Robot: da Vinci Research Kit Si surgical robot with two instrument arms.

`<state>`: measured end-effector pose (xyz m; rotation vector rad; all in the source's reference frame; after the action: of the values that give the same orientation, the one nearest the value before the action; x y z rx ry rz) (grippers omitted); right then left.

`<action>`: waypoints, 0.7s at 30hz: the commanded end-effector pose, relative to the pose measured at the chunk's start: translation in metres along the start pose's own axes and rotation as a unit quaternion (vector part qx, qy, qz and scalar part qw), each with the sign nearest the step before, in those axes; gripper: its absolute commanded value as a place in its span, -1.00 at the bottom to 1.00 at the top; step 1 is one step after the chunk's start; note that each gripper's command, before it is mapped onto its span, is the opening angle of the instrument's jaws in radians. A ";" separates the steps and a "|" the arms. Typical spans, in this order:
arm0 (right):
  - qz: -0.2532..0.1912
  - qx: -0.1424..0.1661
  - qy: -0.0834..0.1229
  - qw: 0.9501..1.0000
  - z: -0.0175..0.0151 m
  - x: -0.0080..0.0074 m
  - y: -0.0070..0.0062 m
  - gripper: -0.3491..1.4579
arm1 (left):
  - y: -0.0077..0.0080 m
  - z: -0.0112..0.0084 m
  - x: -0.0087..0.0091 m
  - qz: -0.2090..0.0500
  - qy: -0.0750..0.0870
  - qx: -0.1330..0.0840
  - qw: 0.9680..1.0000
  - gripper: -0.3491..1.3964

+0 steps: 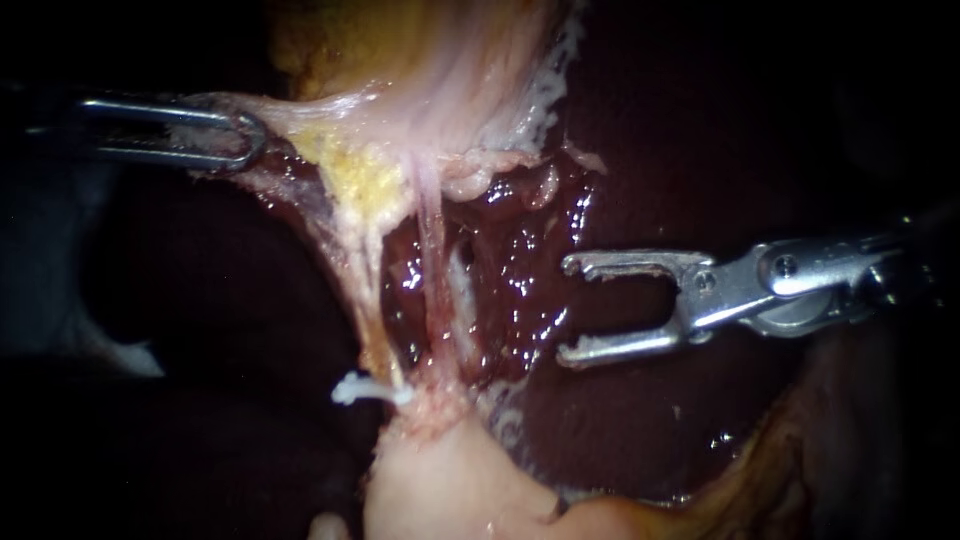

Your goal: Going back first clip left tube

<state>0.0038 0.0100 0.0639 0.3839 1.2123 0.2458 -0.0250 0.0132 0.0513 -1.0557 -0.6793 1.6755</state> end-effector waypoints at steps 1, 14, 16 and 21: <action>0.001 0.000 0.000 1.000 0.0000 0.0000 0.0000 -0.06 | -0.0001 0.0005 -0.0003 0.000 0.001 0.003 1.000 -1.00; 0.000 0.000 0.000 1.000 -0.0001 0.0000 -0.0002 -0.06 | -0.0014 0.0051 -0.0014 0.006 -0.001 0.004 1.000 -1.00; 0.000 0.000 0.000 1.000 -0.0001 0.0000 -0.0002 -0.06 | -0.0015 0.0055 -0.0017 0.007 -0.003 0.003 1.000 -1.00; 0.000 0.000 0.000 1.000 -0.0001 0.0000 -0.0002 -0.06 | -0.0016 0.0061 -0.0021 0.008 -0.004 0.001 1.000 -1.00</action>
<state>0.0037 0.0098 0.0638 0.3847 1.2120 0.2463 -0.0294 0.0121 0.0562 -1.0564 -0.6746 1.6947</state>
